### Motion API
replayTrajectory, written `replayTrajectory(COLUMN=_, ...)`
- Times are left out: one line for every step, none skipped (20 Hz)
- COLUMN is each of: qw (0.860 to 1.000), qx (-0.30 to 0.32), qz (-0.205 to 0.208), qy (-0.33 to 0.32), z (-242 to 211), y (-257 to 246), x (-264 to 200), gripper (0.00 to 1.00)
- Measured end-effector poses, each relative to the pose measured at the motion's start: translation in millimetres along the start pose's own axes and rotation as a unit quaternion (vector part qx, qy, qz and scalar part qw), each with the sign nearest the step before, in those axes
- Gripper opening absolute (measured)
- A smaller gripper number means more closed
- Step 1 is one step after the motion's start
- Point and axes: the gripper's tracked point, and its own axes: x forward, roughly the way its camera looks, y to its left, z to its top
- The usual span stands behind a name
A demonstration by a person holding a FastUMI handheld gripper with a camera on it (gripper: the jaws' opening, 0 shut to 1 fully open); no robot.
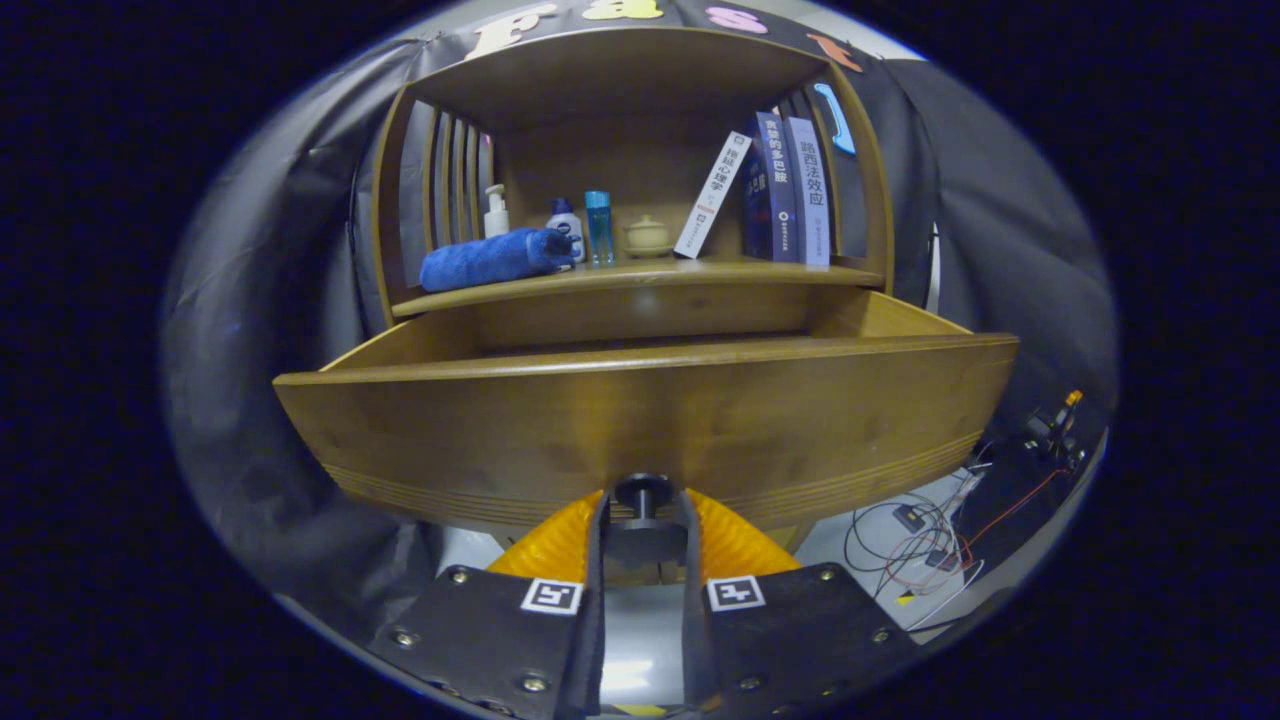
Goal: Pull open the drawer, take out the items inside it, and place them on the countertop above the cabinet.
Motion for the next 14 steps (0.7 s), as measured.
replayTrajectory(qw=1.0, qx=-0.002, qz=-0.001, qy=0.001, z=-0.5, y=-0.4, x=-1.2, gripper=0.31)
replayTrajectory(qw=1.0, qx=-0.003, qz=-0.003, qy=0.002, z=-1.3, y=-0.8, x=-2.2, gripper=0.31)
replayTrajectory(qw=1.0, qx=-0.003, qz=-0.006, qy=0.002, z=-1.4, y=-1.1, x=-4.7, gripper=0.31)
replayTrajectory(qw=1.0, qx=0.0, qz=-0.007, qy=0.002, z=-1.9, y=-0.8, x=-4.4, gripper=0.31)
replayTrajectory(qw=1.0, qx=0.001, qz=-0.005, qy=-0.002, z=-1.3, y=-0.6, x=-4.6, gripper=0.31)
replayTrajectory(qw=1.0, qx=0.002, qz=-0.001, qy=-0.007, z=-0.6, y=0.8, x=-4.7, gripper=0.31)
replayTrajectory(qw=1.0, qx=0.004, qz=0.004, qy=-0.011, z=0.6, y=1.3, x=-4.2, gripper=0.31)
replayTrajectory(qw=1.0, qx=0.003, qz=0.007, qy=-0.01, z=-0.8, y=0.7, x=-3.9, gripper=0.31)
replayTrajectory(qw=1.0, qx=0.002, qz=0.009, qy=-0.01, z=-0.4, y=0.2, x=-4.3, gripper=0.31)
replayTrajectory(qw=1.0, qx=0.002, qz=0.008, qy=-0.009, z=-0.6, y=0.0, x=-5.5, gripper=0.35)
replayTrajectory(qw=1.0, qx=0.003, qz=0.008, qy=-0.009, z=-0.9, y=0.2, x=-6.5, gripper=0.35)
replayTrajectory(qw=1.0, qx=0.006, qz=0.008, qy=-0.008, z=-0.5, y=0.9, x=-5.7, gripper=0.39)
replayTrajectory(qw=1.0, qx=0.01, qz=0.009, qy=-0.006, z=-0.9, y=1.4, x=-6.4, gripper=0.4)
replayTrajectory(qw=1.0, qx=0.012, qz=0.008, qy=-0.008, z=-0.4, y=1.2, x=-8.4, gripper=0.4)
